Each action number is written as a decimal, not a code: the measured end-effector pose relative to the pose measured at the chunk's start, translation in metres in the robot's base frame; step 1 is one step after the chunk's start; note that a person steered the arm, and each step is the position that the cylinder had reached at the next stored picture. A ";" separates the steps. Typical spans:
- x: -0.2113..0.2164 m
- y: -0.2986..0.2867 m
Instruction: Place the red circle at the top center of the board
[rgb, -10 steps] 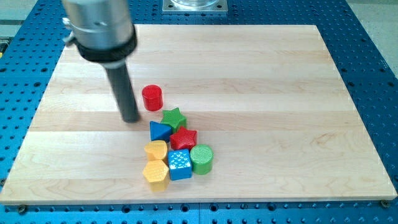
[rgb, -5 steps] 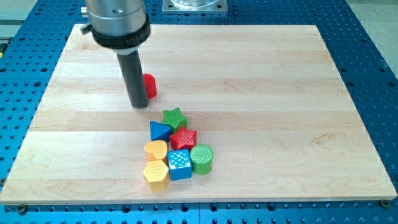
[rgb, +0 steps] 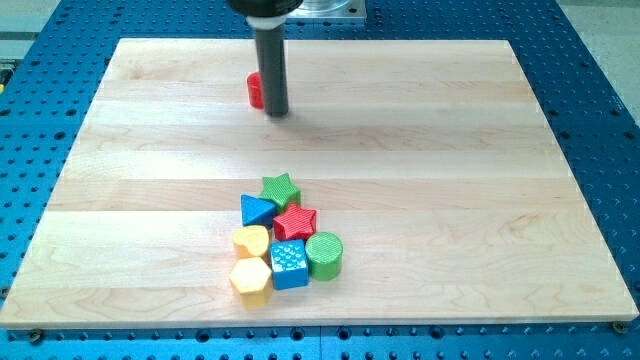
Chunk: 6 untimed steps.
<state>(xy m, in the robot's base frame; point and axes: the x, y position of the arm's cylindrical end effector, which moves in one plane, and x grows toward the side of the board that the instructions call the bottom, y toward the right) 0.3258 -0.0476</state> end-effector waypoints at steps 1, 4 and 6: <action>0.047 -0.021; -0.015 -0.062; -0.051 -0.001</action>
<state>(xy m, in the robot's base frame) 0.2749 -0.0489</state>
